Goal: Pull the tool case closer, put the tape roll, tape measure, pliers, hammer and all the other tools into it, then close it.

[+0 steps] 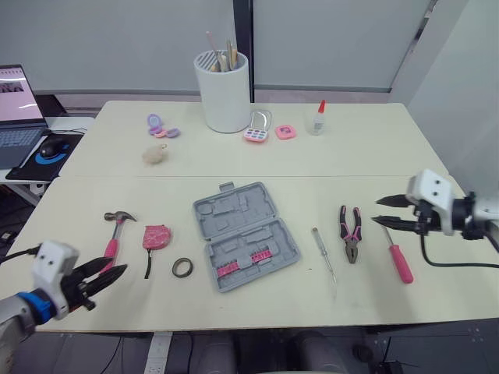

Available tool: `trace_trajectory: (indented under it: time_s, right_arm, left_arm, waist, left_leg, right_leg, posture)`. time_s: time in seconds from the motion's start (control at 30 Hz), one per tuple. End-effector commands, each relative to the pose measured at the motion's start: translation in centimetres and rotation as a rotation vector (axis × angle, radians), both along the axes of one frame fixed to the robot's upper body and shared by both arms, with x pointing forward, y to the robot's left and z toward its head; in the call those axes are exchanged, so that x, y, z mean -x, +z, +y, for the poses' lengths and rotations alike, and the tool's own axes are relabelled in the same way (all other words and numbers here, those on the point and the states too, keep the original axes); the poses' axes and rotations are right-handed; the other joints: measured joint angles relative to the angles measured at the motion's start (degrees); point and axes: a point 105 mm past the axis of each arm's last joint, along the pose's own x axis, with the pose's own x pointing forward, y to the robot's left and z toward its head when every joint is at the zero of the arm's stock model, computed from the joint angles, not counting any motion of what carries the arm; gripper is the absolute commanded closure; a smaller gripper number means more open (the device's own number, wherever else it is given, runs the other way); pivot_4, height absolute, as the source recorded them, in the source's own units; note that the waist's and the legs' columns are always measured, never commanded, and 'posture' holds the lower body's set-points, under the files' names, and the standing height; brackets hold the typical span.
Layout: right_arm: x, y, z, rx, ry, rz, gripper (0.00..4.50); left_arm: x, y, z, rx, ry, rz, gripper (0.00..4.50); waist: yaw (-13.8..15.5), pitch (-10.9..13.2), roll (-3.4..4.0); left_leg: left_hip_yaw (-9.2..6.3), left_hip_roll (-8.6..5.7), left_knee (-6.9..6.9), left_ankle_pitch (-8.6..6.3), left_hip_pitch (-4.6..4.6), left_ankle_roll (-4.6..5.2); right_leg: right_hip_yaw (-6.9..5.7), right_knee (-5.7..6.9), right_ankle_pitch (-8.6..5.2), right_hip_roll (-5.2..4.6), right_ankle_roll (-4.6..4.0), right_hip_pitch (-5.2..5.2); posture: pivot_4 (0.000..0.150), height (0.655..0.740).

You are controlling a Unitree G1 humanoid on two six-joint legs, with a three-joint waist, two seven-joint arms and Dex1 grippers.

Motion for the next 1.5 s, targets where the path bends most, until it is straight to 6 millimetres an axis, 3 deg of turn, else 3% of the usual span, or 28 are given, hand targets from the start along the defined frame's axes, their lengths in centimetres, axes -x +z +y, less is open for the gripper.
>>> trace_trajectory:
  time_s: [0.03, 0.07, 0.17, 0.33, 0.6, 0.8, 1.1, 1.23, 1.5]
  right_arm:
    - [-1.0, -0.3, 2.0, 0.036, 0.019, -0.014, 3.62]
    - [-1.5, -1.0, 2.7, 0.049, 0.021, -0.015, 3.82]
    - [-3.1, -2.4, 5.2, 0.072, 0.033, 0.000, 4.45]
    - [-5.5, -4.2, 7.9, 0.113, 0.042, 0.008, 4.48]
    - [-8.1, -7.2, 10.3, 0.170, 0.052, 0.046, 4.48]
    - [-8.6, -8.1, 11.7, 0.179, 0.080, 0.059, 4.48]
    - [-8.6, -9.1, 13.4, 0.167, 0.100, 0.086, 4.48]
    - [-8.2, -9.5, 14.5, 0.163, 0.136, 0.103, 4.48]
    - [-7.0, -9.4, 14.8, 0.145, 0.205, 0.134, 4.48]
  left_arm:
    - [-1.3, 0.2, -1.6, -0.045, -0.081, 0.005, 4.15]
    - [-1.9, 0.1, -2.3, -0.049, -0.104, 0.006, 4.46]
    - [-3.0, -0.5, -4.0, -0.079, -0.179, 0.031, 4.50]
    - [-4.5, -1.6, -5.3, -0.129, -0.231, 0.054, 4.50]
    - [-5.9, -2.8, -7.2, -0.173, -0.291, 0.105, 4.50]
    - [-6.1, -3.4, -7.9, -0.210, -0.319, 0.128, 4.50]
    - [-7.0, -4.0, -8.3, -0.249, -0.329, 0.109, 4.50]
    - [-7.4, -4.6, -8.5, -0.269, -0.338, 0.113, 4.50]
    - [-8.3, -4.4, -10.2, -0.257, -0.392, 0.077, 4.50]
  waist:
    - [0.0, 0.0, 0.00]
    - [0.0, 0.0, 0.00]
    - [0.0, 0.0, -0.03]
    - [0.0, 0.0, -0.01]
    - [0.0, 0.0, -0.02]
    - [-0.1, 0.0, -0.02]
    - [-0.2, 0.0, -0.01]
    - [-0.2, 0.0, -0.01]
    - [0.0, 0.0, 0.00]
  left_leg:
    - [-0.02, 0.00, 0.01, 0.00, 0.01, 0.00]
    - [-0.02, -0.01, 0.01, 0.00, -0.06, 0.00]
    - [0.02, -0.10, 0.02, -0.01, -0.27, 0.00]
    - [0.03, -0.06, 0.01, 0.00, -0.34, 0.00]
    - [0.06, -0.10, 0.03, 0.00, -0.36, 0.00]
    - [0.15, -0.10, 0.16, 0.01, -0.58, -0.02]
    - [0.16, -0.09, 0.26, 0.02, -0.61, -0.02]
    - [0.13, -0.08, 0.26, 0.02, -0.61, -0.02]
    - [0.11, -0.11, 0.40, 0.02, -0.63, -0.02]
  right_leg:
    - [-0.01, 0.00, 0.00, 0.02, 0.00, 0.01]
    - [-0.01, -0.01, 0.00, 0.01, 0.00, -0.02]
    - [0.04, -0.06, 0.00, -0.04, 0.00, -0.20]
    - [0.02, 0.02, 0.00, 0.03, 0.00, -0.36]
    - [0.04, 0.11, 0.01, 0.02, 0.00, -0.43]
    - [0.12, 0.82, 0.00, -0.01, -0.01, -1.01]
    - [0.12, 0.88, 0.00, 0.00, -0.01, -1.05]
    - [0.10, 0.90, 0.00, 0.00, -0.01, -1.05]
    - [0.09, 0.92, 0.00, -0.01, -0.01, -1.00]
  posture:
    - [0.150, 0.7376]
    - [0.150, 0.7376]
    - [0.150, 0.7376]
    - [0.150, 0.7376]
    - [0.150, 0.7376]
    - [0.150, 0.7376]
    - [0.150, 0.7376]
    - [0.150, 0.7376]
    - [0.150, 0.7376]
